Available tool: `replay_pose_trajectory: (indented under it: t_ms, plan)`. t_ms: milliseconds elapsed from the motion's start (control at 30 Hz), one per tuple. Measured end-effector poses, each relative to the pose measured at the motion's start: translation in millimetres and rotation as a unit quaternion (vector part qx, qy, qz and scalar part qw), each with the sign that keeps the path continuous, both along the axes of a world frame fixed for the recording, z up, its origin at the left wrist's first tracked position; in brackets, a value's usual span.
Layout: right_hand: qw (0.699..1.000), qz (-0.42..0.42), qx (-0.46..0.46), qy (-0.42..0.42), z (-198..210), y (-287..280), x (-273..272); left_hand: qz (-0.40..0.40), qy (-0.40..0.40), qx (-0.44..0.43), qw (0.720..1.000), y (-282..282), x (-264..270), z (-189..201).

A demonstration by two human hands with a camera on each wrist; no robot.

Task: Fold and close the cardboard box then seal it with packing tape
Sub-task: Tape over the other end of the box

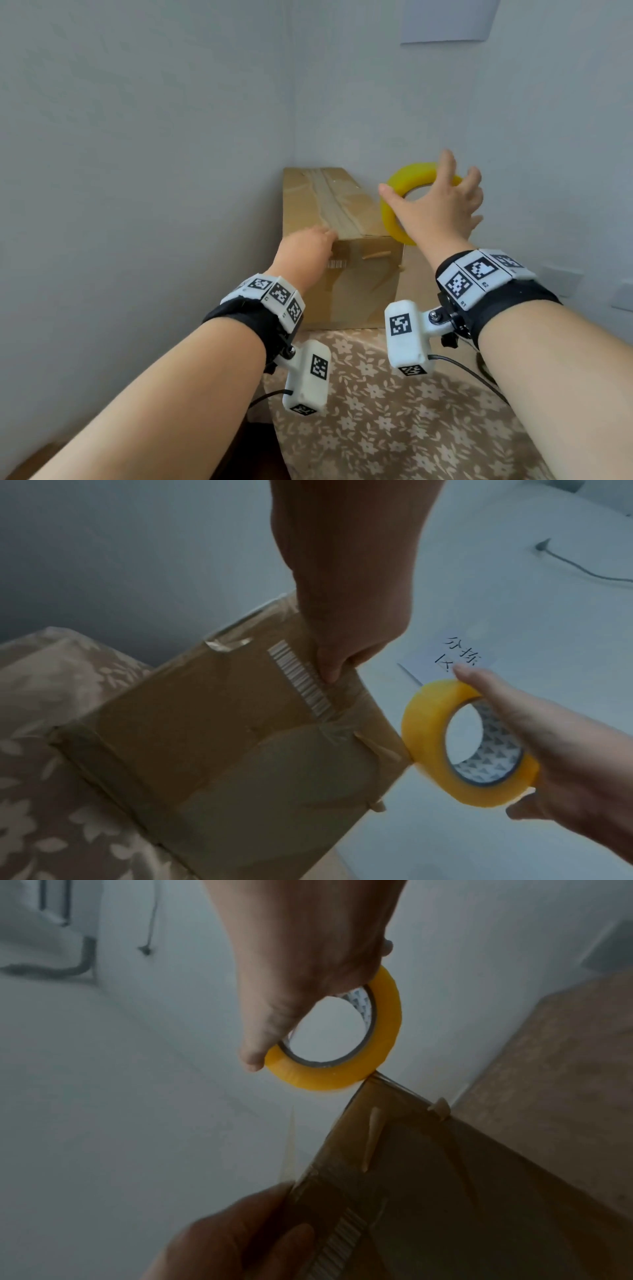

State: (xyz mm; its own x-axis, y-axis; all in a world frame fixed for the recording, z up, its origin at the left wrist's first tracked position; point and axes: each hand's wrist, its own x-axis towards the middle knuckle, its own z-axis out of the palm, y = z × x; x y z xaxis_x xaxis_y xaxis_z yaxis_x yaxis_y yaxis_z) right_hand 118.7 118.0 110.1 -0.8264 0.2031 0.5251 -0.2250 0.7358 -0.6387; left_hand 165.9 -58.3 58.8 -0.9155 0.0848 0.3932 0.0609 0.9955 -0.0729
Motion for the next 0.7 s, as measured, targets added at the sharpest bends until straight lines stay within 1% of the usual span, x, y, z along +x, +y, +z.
replay_pose_trajectory:
  t_ms: [67,100,167,333,400,467,567,700]
  plan:
    - [0.998,0.009,-0.061,-0.016,0,0,2,-0.013,0.024,-0.006,1.000,-6,1,-4]
    - [0.998,0.010,-0.067,-0.015,1,-3,4,-0.017,0.032,-0.004,0.999,-10,1,-5]
    - [0.998,0.008,-0.054,-0.004,4,-12,9,-0.016,0.037,0.006,0.999,-22,4,-2]
    - [0.999,0.022,-0.019,0.029,4,-50,26,0.033,0.021,0.031,0.999,-53,17,5]
    - [0.999,0.012,-0.011,0.032,-1,-55,27,0.025,0.003,0.047,0.999,-49,16,4]
    - [0.999,-0.003,-0.011,0.035,-4,-52,26,0.000,-0.010,0.053,0.999,-37,13,4]
    - [0.999,-0.015,-0.008,0.040,-6,-46,22,-0.038,-0.003,0.043,0.998,-22,11,3]
    - [1.000,-0.005,-0.011,0.026,-3,-45,21,-0.023,0.001,0.066,0.998,-22,16,1]
